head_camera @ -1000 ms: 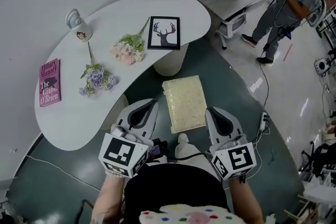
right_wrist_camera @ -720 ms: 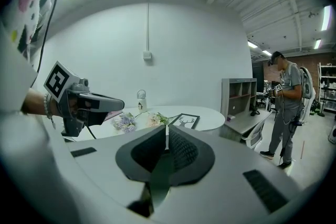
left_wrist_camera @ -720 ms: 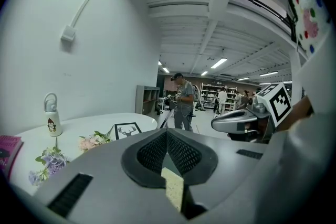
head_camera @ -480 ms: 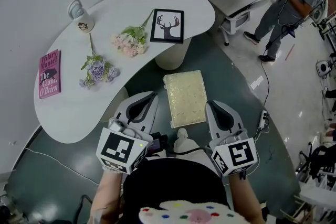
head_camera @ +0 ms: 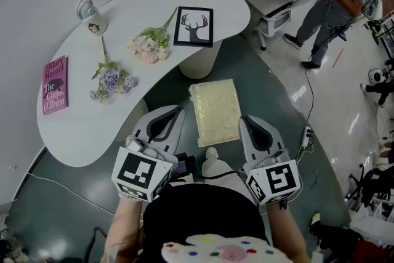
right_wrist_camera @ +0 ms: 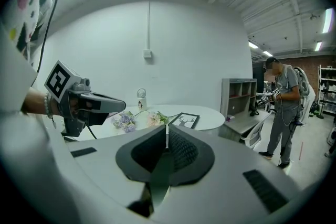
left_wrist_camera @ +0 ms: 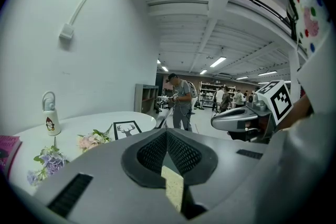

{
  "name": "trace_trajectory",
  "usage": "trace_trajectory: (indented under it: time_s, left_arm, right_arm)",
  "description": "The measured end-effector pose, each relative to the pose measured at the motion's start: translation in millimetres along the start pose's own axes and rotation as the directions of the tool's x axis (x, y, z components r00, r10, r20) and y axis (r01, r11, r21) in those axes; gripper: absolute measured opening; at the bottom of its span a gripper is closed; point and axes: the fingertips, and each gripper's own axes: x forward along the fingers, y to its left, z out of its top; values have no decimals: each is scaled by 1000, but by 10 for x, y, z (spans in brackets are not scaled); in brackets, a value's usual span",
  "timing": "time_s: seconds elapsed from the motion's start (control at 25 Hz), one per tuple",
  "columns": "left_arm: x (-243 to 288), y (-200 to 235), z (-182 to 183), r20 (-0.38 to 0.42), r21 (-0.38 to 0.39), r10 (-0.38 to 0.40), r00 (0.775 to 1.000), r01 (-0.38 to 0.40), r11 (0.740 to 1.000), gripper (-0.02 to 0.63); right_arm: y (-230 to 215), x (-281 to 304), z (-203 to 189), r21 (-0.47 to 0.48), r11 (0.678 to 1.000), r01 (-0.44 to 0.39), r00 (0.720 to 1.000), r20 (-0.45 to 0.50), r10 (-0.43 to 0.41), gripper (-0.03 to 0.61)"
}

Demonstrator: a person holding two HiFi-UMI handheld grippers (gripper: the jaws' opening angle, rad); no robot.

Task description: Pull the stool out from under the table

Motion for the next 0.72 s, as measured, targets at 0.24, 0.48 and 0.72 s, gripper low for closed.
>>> trace_trajectory:
  time_s: [0.24, 0.48, 0.72]
  left_arm:
    - [4, -31, -23, -1, 4, -9, 1000, 9, 1000, 16]
    - [23, -44, -41, -8, 8, -16, 1000, 16, 1000, 16]
    - [29, -34, -54, -15, 9, -17, 1000, 17, 1000, 17]
  right_arm:
    - [7, -13, -23, -2, 1000, 3, 1000, -5, -3, 41]
    - [10, -9, -36, -9, 1000, 5, 1000, -10, -5, 41]
    - [10, 6, -43, -7, 1000, 5, 1000, -10, -5, 41]
